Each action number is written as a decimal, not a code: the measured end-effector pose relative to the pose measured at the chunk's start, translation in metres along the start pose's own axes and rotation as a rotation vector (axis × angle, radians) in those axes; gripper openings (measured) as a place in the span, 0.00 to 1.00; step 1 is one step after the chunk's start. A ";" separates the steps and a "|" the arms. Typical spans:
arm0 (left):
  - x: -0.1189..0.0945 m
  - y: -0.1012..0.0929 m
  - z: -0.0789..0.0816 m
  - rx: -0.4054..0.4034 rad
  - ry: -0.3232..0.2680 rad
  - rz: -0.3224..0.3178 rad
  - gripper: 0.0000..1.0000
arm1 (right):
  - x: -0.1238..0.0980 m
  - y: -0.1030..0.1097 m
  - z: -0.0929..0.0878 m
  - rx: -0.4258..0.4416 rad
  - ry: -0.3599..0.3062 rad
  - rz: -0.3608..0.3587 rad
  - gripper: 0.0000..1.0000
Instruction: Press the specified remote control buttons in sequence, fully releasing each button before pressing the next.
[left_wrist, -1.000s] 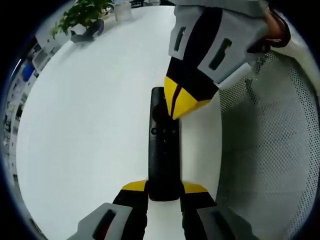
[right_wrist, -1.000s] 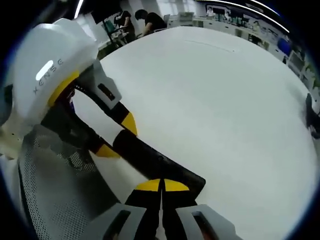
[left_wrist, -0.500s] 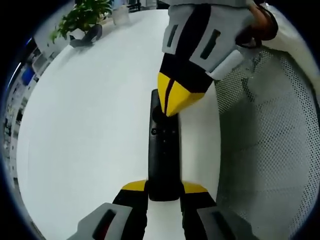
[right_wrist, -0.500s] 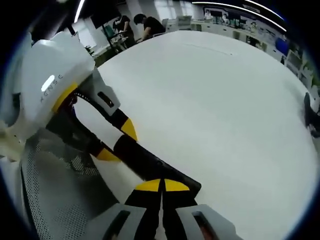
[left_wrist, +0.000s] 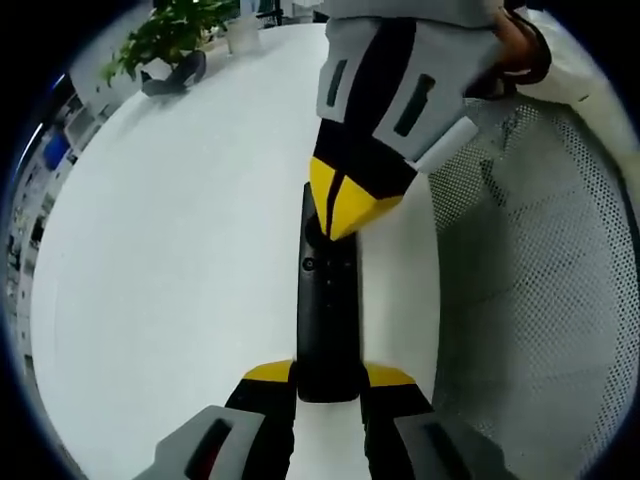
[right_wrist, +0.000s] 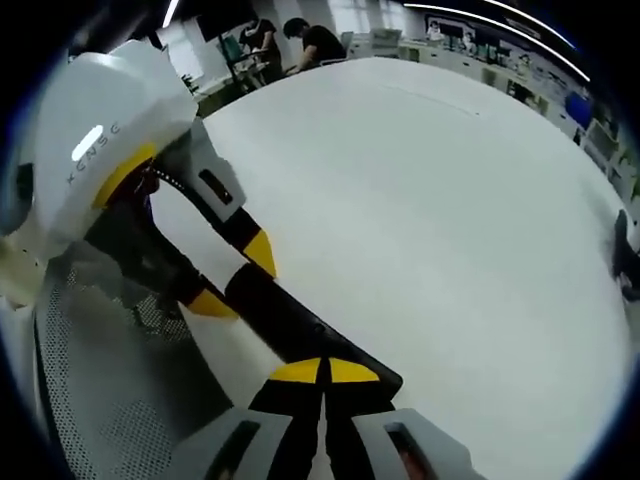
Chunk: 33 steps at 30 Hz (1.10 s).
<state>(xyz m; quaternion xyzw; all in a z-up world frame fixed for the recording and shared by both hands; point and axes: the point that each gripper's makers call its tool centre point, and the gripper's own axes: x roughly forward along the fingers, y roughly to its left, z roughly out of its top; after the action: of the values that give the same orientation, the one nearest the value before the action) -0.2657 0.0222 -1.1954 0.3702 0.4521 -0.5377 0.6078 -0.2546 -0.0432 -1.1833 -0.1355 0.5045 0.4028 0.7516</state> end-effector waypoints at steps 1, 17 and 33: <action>0.000 0.000 0.000 -0.001 -0.004 0.000 0.23 | 0.000 0.000 0.000 0.000 0.002 0.004 0.00; 0.000 0.000 0.000 0.003 -0.027 -0.022 0.23 | 0.003 0.000 0.000 -0.022 0.076 0.012 0.00; -0.001 0.000 0.001 -0.002 -0.076 -0.024 0.22 | 0.002 -0.003 0.003 0.192 0.085 0.060 0.00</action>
<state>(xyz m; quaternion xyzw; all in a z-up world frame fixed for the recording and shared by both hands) -0.2653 0.0220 -1.1944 0.3438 0.4336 -0.5581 0.6183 -0.2499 -0.0425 -1.1839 -0.0648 0.5761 0.3686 0.7267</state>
